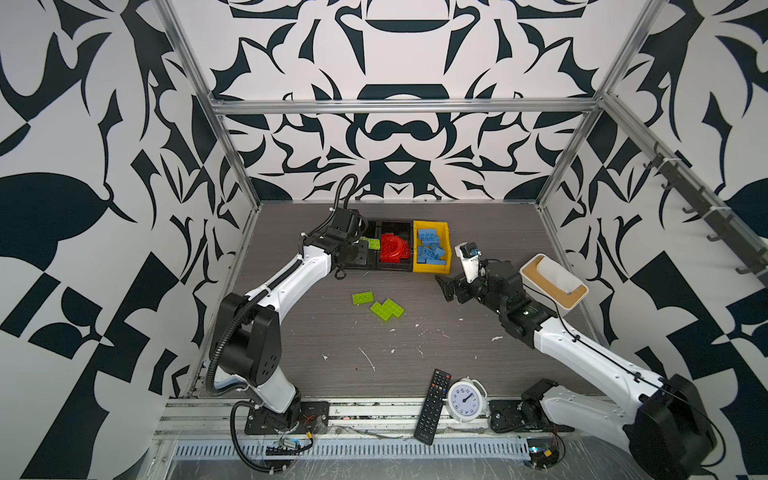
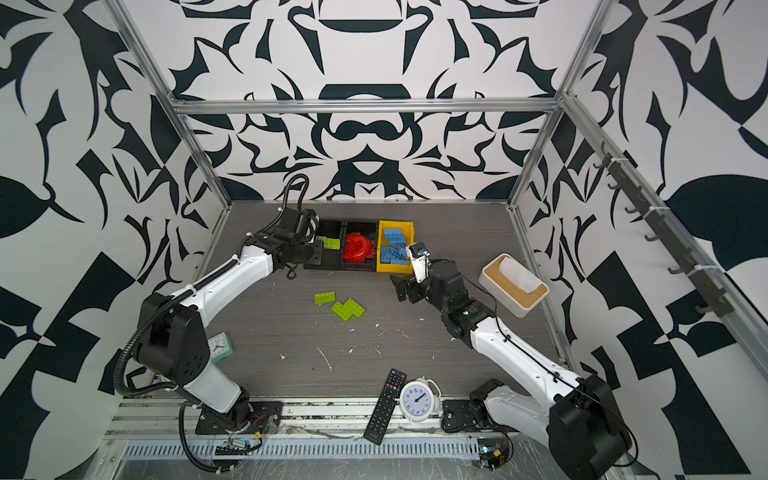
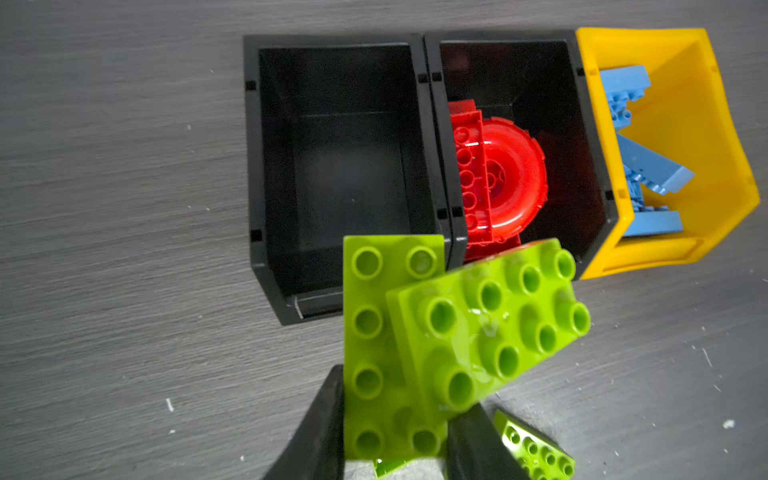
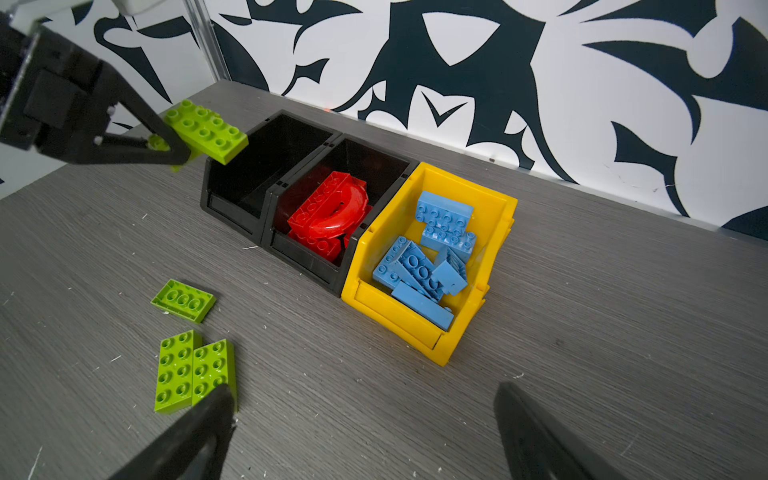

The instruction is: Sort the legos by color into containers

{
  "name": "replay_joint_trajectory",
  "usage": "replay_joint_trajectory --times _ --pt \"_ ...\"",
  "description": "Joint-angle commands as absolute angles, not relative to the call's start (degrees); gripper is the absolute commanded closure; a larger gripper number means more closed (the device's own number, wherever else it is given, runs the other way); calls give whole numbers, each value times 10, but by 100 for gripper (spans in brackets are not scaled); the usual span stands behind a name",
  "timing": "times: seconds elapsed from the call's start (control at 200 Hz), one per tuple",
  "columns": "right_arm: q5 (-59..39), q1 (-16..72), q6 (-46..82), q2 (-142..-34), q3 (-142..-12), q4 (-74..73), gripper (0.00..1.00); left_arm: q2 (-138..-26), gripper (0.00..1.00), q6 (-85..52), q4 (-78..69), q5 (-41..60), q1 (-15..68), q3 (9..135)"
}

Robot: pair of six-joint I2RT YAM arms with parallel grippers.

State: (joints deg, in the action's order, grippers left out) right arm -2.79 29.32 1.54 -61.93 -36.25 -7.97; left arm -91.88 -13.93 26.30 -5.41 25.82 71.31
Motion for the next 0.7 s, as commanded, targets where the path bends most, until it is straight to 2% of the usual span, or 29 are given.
replay_joint_trajectory --times 0.0,0.155,0.465,0.58,0.695 --pt "-29 292 25 -616 -380 -91 0 -853 85 -155 246 -22 265 648" --pt "-33 292 26 -625 -380 -95 1 -775 84 -170 245 -7 273 574" --pt "-48 292 30 -646 -387 -95 3 -745 83 -246 340 -13 326 499" --pt "-181 297 11 -671 -410 -76 5 -741 84 -269 350 -8 347 476" --pt "-297 334 -36 -745 -473 -10 7 -715 83 -276 348 -5 353 461"
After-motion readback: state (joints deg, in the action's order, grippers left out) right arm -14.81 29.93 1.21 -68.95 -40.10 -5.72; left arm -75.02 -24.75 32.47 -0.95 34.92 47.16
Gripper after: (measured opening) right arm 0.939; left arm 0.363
